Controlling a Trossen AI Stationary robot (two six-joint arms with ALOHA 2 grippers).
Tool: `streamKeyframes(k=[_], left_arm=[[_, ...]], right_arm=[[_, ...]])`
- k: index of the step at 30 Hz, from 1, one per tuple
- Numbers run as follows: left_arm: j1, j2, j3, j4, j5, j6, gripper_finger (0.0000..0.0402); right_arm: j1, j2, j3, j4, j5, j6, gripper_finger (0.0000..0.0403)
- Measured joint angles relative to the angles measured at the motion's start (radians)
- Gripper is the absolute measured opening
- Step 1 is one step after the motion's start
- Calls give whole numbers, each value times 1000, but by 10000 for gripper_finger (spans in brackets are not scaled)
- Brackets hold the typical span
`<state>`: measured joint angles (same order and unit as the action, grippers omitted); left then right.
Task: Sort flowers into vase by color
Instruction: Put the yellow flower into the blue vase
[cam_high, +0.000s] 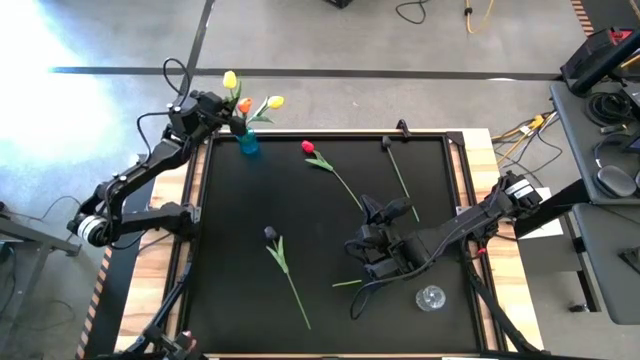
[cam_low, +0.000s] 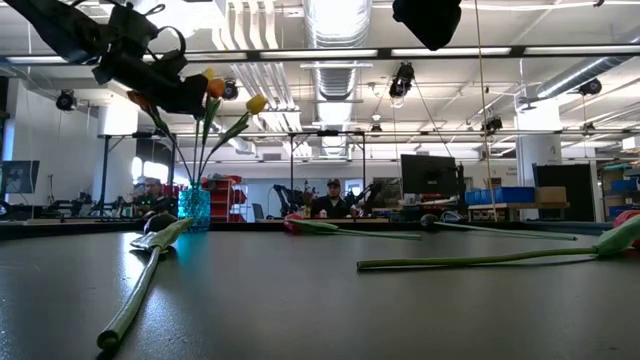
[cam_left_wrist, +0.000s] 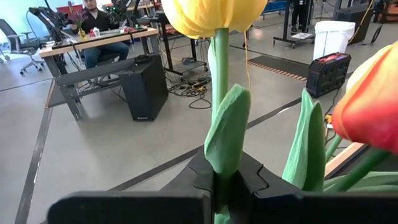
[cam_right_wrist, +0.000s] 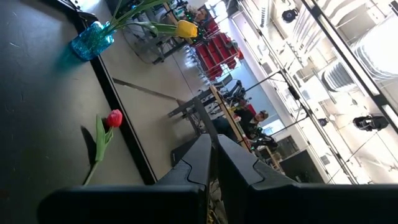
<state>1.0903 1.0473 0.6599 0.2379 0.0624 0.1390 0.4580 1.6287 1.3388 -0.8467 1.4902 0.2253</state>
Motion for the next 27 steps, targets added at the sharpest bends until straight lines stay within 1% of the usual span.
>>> streamKeyframes(k=[5,15,20,24,27], left_arm=[[0,-8,-1,2,0,0,23],[0,-87,-1,-2,0,0,78],[0,-98,-1,-16,1,1,90],[0,-99,-1,-17,1,7,91],[0,-123,-1,-17,1,9,91]], right_arm=[[0,0,0,0,0,0,18],[0,0,0,0,-1,-1,18],[0,0,0,0,-1,0,18],[0,0,0,0,-1,-1,18],[0,0,0,0,-1,-1,18]])
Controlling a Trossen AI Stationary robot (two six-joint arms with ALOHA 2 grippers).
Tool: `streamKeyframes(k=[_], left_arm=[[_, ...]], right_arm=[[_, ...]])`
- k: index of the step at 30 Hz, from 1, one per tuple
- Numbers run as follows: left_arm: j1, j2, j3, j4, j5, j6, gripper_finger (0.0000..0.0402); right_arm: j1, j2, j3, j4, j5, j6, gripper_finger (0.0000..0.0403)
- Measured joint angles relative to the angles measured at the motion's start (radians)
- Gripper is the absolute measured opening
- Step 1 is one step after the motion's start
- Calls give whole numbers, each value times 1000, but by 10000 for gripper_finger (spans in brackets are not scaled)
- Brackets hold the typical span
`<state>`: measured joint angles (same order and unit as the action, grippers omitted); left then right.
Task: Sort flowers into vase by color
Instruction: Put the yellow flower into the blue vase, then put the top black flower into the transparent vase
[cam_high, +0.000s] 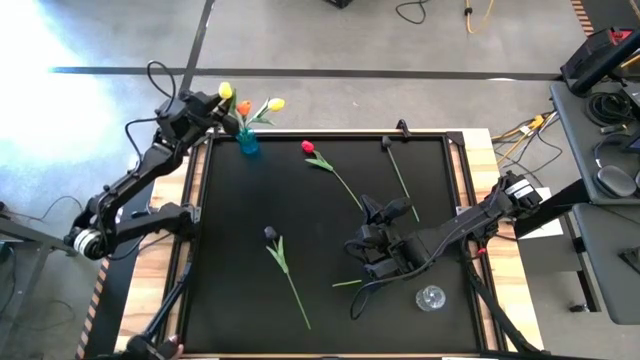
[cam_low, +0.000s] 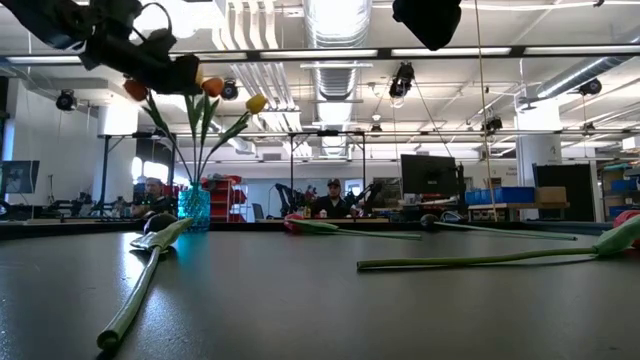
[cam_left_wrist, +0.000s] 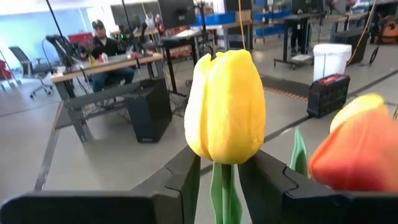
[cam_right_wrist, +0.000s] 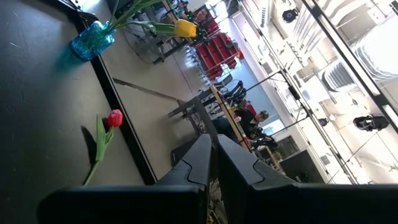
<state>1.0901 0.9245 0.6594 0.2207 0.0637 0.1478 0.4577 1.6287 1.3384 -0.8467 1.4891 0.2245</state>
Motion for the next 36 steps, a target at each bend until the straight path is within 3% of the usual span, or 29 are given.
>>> streamKeyframes(k=[8,15,28,36], left_arm=[[0,-88,0,-7,0,5,91],[0,-44,0,-29,-1,7,97],[0,-5,0,-28,1,0,211],[0,-19,18,-34,1,0,219]], right_arm=[[0,0,0,0,-4,0,18],[0,0,0,1,-4,0,18],[0,0,0,15,-5,-18,18],[0,0,0,18,-7,-26,18]])
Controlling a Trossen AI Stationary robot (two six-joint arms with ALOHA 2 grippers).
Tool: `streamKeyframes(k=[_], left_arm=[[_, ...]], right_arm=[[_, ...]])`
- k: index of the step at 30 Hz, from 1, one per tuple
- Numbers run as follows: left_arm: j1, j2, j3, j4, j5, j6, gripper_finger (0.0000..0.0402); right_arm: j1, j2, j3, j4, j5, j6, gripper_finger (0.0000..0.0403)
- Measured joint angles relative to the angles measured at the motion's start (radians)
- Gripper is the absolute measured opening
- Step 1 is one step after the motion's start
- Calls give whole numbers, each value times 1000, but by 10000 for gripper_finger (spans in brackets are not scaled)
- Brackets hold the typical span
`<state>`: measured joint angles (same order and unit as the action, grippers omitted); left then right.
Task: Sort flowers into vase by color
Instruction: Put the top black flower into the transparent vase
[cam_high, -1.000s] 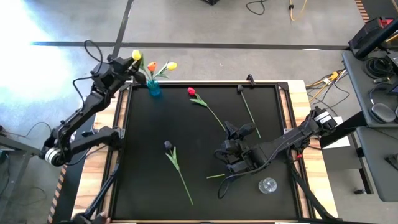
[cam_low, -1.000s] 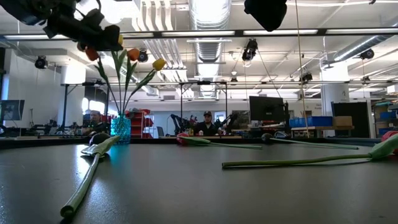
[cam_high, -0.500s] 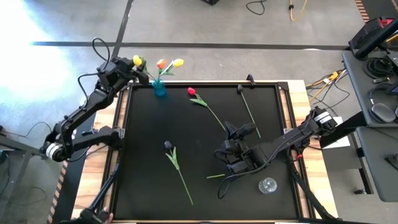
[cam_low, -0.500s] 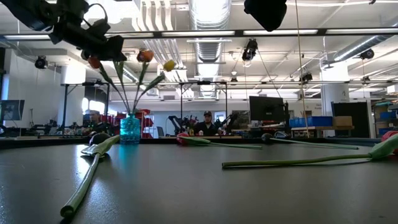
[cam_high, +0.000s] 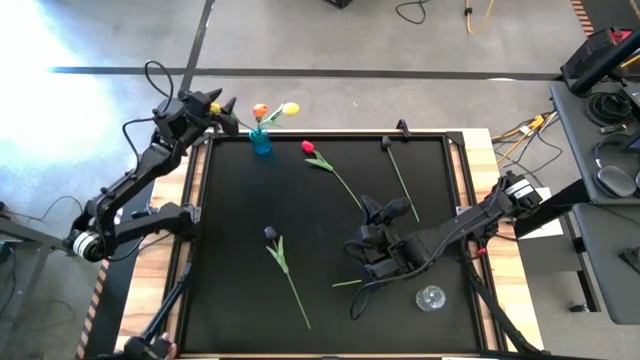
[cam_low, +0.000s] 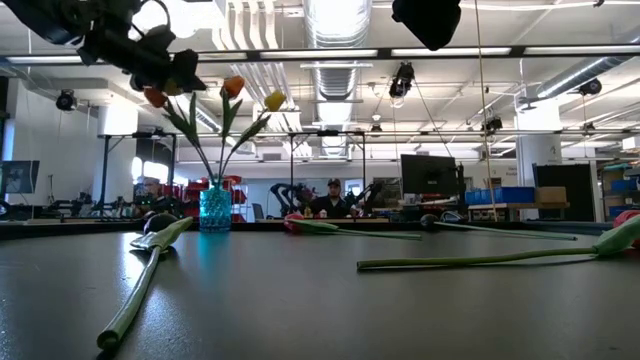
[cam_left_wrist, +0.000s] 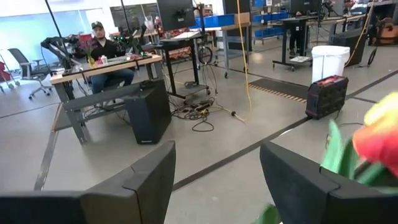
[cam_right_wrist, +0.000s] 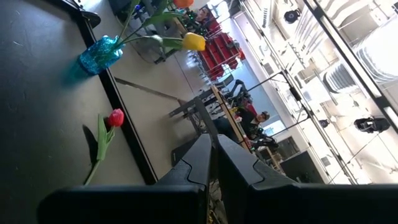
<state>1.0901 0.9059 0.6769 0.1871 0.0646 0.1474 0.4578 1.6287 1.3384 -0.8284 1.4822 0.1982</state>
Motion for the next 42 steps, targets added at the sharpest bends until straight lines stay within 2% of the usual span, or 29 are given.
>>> streamKeyframes(k=[20,24,26,30,34,37,42], left_arm=[[-2,-9,227,-205,11,6,220],[-2,-37,257,-234,38,21,220],[-3,-70,257,-236,83,28,218],[-9,-167,212,-221,242,11,199],[-54,-277,111,-126,392,-54,167],[-106,-371,20,-89,409,-76,144],[-202,-520,-130,-38,411,-105,107]], right_arm=[[0,0,0,4,-1,0,18],[0,0,0,5,-24,1,18],[0,0,0,5,-24,3,18],[0,0,-11,5,-32,46,18],[-14,0,-35,5,-98,128,17],[-28,4,-66,4,-146,194,17],[-72,4,-128,29,-292,255,10]])
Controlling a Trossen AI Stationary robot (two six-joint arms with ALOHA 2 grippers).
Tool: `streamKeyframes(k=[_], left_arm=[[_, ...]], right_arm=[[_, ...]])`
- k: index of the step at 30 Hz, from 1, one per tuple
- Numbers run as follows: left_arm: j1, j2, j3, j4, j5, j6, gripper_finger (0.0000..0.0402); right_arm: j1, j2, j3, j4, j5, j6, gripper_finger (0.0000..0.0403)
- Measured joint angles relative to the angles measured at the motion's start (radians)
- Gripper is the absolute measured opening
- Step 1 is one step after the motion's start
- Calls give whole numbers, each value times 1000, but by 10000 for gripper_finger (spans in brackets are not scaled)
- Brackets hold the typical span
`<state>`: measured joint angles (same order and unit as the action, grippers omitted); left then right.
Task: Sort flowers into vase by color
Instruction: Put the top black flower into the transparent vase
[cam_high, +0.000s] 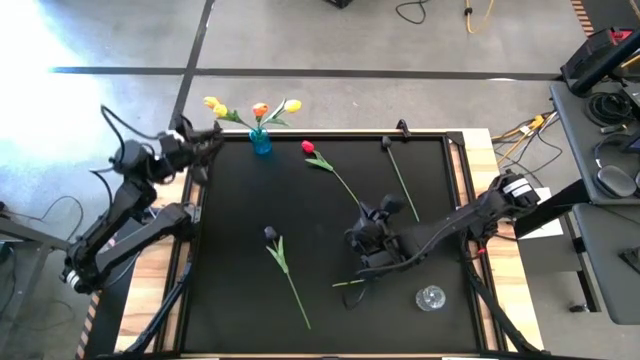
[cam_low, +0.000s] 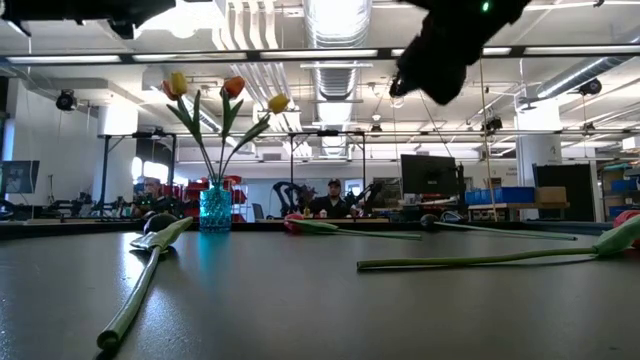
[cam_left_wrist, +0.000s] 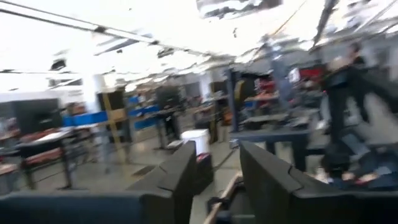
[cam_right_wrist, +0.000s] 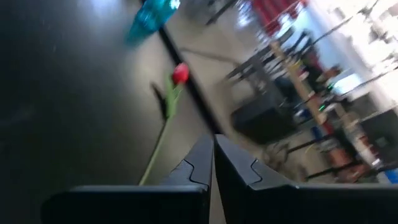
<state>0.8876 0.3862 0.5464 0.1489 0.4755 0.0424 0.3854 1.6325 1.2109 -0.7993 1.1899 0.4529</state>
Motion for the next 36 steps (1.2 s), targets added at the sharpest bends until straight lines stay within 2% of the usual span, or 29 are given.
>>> streamKeyframes(k=[2,5,11,14,17,23,25,28,31,36], left_arm=[[-40,-49,-56,28,0,-11,93],[-106,-107,-129,80,1,-28,74],[-227,-159,-210,105,1,-32,40],[-277,-162,-230,105,0,-31,31],[-322,-153,-248,106,-2,-29,22],[-376,-138,-306,112,-47,-2,1],[-381,-134,-332,126,-55,-2,1],[-383,-132,-374,186,-56,-12,0],[-383,-132,-393,209,-56,-18,0],[-383,-132,-382,217,-39,-40,0]], right_arm=[[-23,-5,-32,39,-42,9,9],[-57,-22,-104,185,-119,-23,9],[-134,-84,-308,738,-390,-263,9],[-178,-133,-376,885,-451,-317,9],[-220,-209,-404,857,-428,-303,9],[-338,-386,-405,599,-354,-202,9],[-412,-437,-400,517,-420,-149,9],[-568,-481,-385,425,-612,-73,11],[-727,-474,-385,392,-776,-94,24],[-933,-397,-383,384,-887,-135,76]])
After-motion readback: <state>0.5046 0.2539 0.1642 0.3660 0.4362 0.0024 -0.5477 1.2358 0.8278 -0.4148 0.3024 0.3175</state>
